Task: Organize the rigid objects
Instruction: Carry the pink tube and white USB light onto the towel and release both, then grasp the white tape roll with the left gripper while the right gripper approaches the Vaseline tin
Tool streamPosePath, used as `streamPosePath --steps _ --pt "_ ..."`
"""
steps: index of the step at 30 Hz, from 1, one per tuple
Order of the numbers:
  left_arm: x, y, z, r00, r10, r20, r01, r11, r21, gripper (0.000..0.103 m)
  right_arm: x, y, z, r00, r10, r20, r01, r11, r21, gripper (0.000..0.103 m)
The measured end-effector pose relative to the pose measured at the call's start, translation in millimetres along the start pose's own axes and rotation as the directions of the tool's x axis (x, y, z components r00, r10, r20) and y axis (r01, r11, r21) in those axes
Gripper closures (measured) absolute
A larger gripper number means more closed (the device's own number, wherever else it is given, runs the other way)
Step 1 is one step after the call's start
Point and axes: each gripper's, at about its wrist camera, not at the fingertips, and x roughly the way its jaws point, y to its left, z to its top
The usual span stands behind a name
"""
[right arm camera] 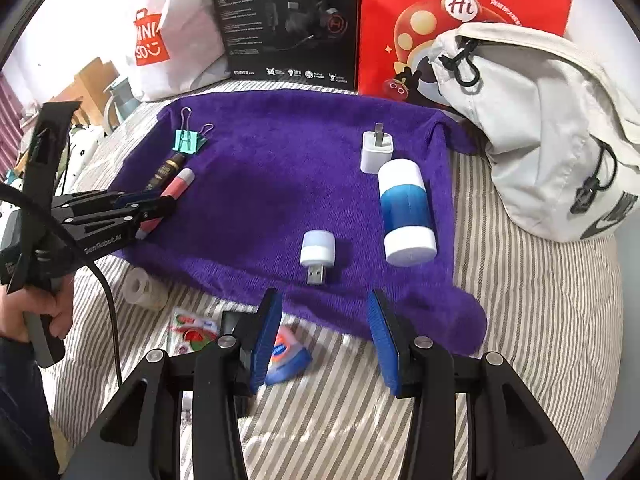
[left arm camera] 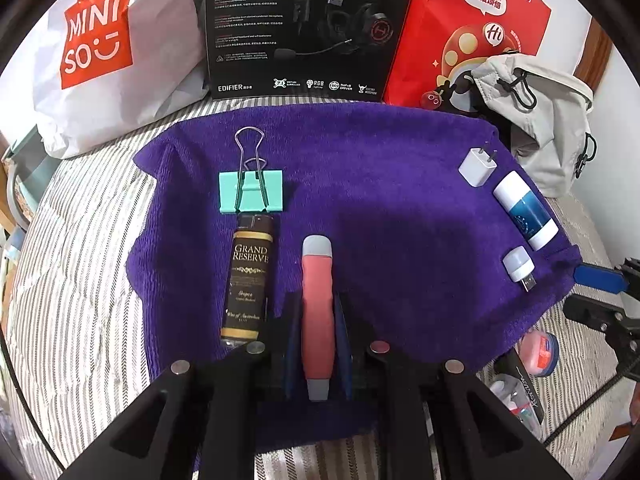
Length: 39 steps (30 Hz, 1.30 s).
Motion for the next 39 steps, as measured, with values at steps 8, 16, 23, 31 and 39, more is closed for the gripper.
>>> streamPosePath --steps 8,16,23,31,39 --pt "-11.5 1.9 -7.0 1.000 0.011 -0.013 -0.011 0.999 -0.030 0.072 -15.7 4.9 -25.6 1.000 0.004 0.005 -0.004 1.000 0.016 0.059" --pt "-52.0 0.2 -27.6 0.998 0.026 0.062 -0.025 1.000 -0.013 0.046 -22.7 9.5 -53.2 1.000 0.011 -0.009 -0.011 0.999 0.051 0.058" --pt "-79.6 -12.9 -54.0 0.996 0.011 0.094 -0.012 1.000 0.005 0.044 -32.7 16.9 -75.1 1.000 0.025 0.006 -0.025 0.998 0.066 0.053" --pt "-73.5 -33.1 -87.1 0.996 -0.052 0.076 0.051 0.999 0.018 0.044 -39.2 19.7 -93.7 1.000 0.027 0.008 -0.027 0.996 0.083 0.052" --pt "-53.5 -38.0 -87.7 0.998 -0.035 0.048 0.034 0.999 0.023 0.044 -46.8 13.2 -105.0 1.000 0.014 0.013 -0.015 0.995 0.100 0.052"
